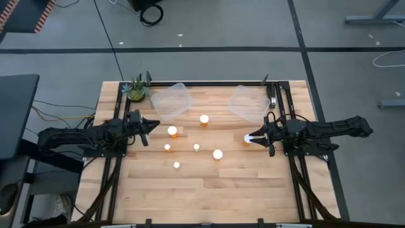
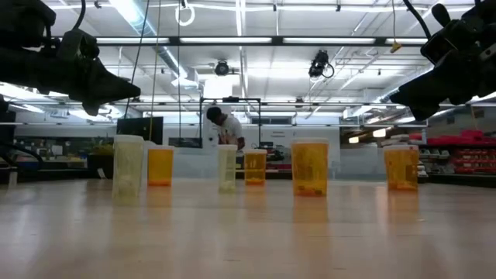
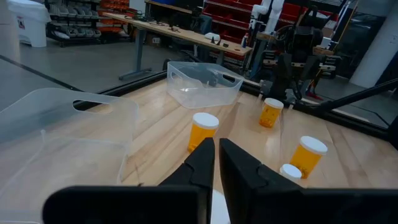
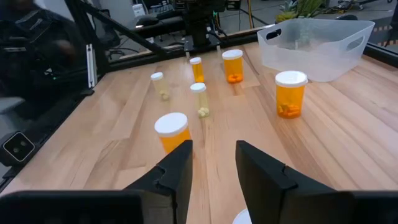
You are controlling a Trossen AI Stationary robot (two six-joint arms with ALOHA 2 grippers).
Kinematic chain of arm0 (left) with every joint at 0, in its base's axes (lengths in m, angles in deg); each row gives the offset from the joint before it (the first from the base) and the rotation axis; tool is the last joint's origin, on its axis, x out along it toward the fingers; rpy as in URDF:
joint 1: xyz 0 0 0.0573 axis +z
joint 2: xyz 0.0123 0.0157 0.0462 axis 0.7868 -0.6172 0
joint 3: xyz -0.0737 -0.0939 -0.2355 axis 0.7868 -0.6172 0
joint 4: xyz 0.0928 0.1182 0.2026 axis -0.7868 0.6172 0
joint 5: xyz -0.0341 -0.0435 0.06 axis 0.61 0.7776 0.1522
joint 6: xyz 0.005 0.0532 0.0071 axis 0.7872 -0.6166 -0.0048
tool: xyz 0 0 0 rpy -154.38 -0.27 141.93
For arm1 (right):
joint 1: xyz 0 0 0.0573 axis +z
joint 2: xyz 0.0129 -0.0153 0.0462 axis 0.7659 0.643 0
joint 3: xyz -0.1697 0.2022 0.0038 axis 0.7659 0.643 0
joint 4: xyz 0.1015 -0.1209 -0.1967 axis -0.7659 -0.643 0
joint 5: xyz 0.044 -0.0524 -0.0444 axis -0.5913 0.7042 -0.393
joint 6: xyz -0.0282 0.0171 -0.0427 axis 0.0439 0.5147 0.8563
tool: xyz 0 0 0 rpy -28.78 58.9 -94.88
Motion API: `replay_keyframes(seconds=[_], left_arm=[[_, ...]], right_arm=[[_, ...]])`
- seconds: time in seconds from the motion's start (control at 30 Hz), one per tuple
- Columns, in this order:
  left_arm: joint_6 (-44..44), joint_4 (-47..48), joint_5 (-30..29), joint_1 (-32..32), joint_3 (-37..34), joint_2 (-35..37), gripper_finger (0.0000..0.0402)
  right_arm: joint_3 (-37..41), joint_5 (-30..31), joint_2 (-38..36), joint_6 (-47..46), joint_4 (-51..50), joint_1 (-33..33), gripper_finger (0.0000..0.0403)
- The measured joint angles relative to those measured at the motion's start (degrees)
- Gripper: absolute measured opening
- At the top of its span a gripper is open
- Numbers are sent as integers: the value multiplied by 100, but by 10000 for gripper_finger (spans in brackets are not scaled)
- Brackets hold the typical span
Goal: Pick and place medicine bottles into bin by pill shape (circle, oval)
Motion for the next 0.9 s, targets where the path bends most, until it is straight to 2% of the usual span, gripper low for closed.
replay_keyframes(seconds=[0.9], left_arm=[[0, -2, 0, 1, 0, 0, 32]], right_arm=[[1, 0, -1, -1, -1, -1, 129]])
